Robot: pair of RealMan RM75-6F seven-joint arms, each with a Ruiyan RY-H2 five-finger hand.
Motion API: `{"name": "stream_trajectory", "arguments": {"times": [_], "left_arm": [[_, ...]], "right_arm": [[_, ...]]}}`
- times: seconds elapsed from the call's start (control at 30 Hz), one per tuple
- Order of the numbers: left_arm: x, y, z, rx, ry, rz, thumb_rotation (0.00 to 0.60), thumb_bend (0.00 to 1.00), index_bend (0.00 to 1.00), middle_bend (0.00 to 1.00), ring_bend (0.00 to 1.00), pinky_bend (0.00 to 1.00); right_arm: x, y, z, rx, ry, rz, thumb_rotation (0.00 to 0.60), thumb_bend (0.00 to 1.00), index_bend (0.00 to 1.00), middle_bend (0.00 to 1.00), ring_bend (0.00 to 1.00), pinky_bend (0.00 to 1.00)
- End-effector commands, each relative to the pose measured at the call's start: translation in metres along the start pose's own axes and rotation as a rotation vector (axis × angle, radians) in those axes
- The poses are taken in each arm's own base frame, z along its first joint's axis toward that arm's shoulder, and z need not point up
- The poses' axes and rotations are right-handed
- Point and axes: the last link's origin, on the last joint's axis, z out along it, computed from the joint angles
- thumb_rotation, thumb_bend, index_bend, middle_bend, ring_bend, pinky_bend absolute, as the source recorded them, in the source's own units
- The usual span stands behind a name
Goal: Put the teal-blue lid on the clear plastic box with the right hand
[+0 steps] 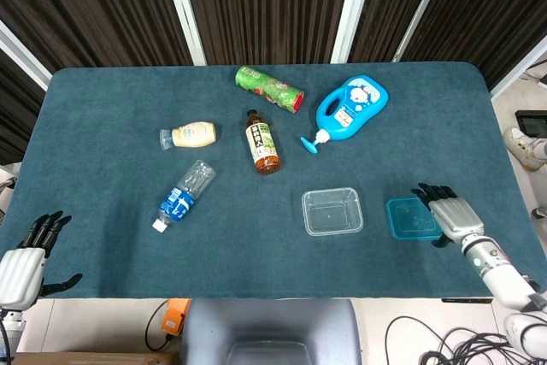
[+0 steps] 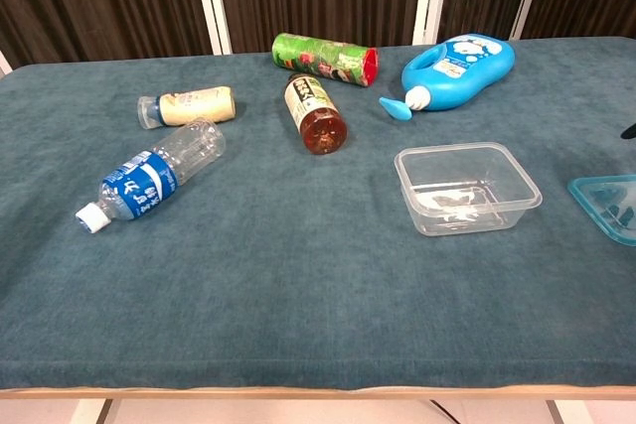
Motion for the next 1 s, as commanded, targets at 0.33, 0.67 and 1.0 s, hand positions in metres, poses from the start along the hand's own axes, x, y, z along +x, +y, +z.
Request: {"name": "stream_trajectory", "arguments": {"times": [0.33, 0.67, 1.0], "left_arm": [[0.001, -0.002, -0.001, 0.009, 0.005, -0.004, 0.600, 0.37, 0.15, 0.07, 0.05, 0.34], [0.001, -0.002, 0.000, 0.013, 0.003, -0.005, 0.600, 0.37, 0.15, 0.08, 0.05, 0.34], [0.000, -0.003, 0.001, 0.015, -0.003, -0.004, 0.600, 0.37, 0.16, 0.08, 0.05, 0.34]], "right_arm": [[-0.006, -0.010, 0.027, -0.021, -0.092, -0.020, 0.600, 0.29, 0.00, 0.00, 0.00, 0.07], [-0.013, -0.013, 0.035, -0.041, -0.129, -0.049, 0.600, 0.29, 0.00, 0.00, 0.01, 0.07], [-0.020, -0.011, 0.039, -0.064, -0.153, -0.081, 0.600, 0.29, 0.00, 0.08, 0.18, 0.24]]}}
